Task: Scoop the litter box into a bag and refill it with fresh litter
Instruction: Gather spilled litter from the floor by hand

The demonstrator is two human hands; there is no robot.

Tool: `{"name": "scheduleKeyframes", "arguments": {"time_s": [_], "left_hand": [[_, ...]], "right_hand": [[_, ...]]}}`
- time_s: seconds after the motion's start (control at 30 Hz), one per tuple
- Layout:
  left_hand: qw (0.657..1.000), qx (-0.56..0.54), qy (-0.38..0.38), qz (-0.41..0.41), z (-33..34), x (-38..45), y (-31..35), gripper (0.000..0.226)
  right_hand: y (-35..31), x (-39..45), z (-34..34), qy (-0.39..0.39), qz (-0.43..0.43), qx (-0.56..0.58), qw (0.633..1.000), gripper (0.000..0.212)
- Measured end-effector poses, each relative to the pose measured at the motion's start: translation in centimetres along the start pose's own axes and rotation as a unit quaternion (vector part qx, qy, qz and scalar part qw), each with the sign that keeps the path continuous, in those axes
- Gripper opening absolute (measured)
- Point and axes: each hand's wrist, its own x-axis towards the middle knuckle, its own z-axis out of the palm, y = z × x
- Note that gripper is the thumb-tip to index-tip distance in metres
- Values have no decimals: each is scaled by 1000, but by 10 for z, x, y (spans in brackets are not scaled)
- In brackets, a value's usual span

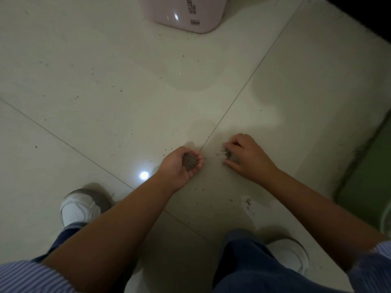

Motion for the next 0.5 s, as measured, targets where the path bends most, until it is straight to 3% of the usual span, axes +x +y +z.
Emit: {"name": "scheduleKeyframes", "arguments": {"time_s": [0.17,0.3,0.37,0.43,0.5], "left_hand": [[1000,-12,-21,-17,-1,-1,1,34],[999,-14,-20,-24,-3,0,3,34],[999,-14,-22,-29,-3,-1,4,34],[999,-19,-30,-36,-3,-1,4,34],[997,-25,-46,-49,-5,-1,4,34]], "right_hand": [[1,6,0,0,-73,5,997,17],[2,11,-3,-62,43,59,995,17],[0,10,-3,-79,26,65,994,18],[-4,11,-7,-6,-45,-5,999,24],[-2,10,-5,14,-119,-89,989,23]]}}
